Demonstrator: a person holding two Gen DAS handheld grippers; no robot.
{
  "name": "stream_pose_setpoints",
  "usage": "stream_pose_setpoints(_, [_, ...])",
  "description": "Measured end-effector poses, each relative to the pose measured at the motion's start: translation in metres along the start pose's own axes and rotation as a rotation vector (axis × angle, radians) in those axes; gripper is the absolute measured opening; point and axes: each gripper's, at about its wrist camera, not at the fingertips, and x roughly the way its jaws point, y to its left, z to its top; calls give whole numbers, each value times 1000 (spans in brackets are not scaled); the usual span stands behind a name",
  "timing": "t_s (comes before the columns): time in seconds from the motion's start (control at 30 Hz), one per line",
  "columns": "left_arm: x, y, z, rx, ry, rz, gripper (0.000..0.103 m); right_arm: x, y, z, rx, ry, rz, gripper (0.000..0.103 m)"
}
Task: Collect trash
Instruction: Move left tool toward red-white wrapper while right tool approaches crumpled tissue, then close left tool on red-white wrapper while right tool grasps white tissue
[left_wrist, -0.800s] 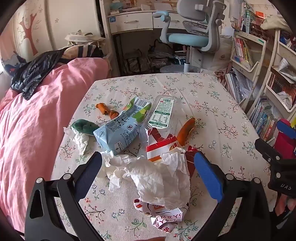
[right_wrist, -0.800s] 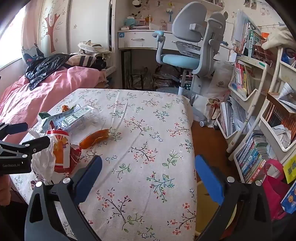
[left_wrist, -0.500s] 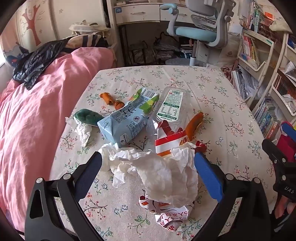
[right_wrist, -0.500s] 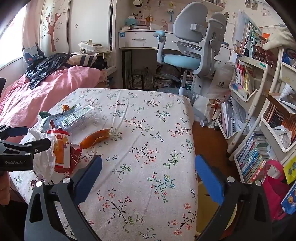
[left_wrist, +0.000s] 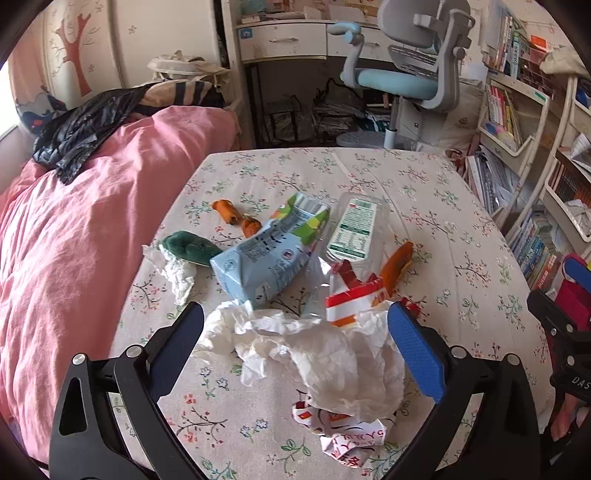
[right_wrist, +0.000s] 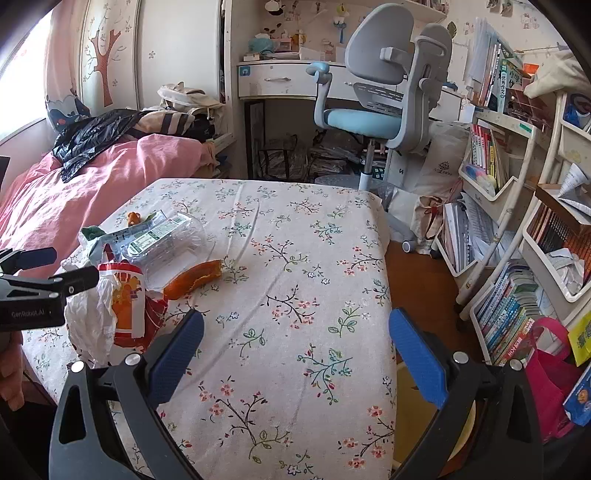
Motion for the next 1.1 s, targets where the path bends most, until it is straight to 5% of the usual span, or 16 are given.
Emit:
stream_pose_setpoints(0.23, [10,38,8,-71,65,34,96,0,12,-2,-12,15,98,96])
stream_pose_setpoints(0.5, [7,75,15,-189,56,29,96,-1,56,-4,-33,29,361,96])
stream_pose_setpoints(0.83, [11,98,14,-255,89,-2,96,18,117,-3,-107,83,467,93])
stream_pose_setpoints(0.93, [12,88,13,-221,95,-21,96,31,125,-4,-100,125,472,75])
stream_pose_setpoints(1.0, [12,83,13,-204,98,-31,96,39,126,-6,-85,163,492,49])
stream_pose_setpoints(1.1, [11,81,15,-196,101,-43,96,40,120,-6,-50,179,520,25])
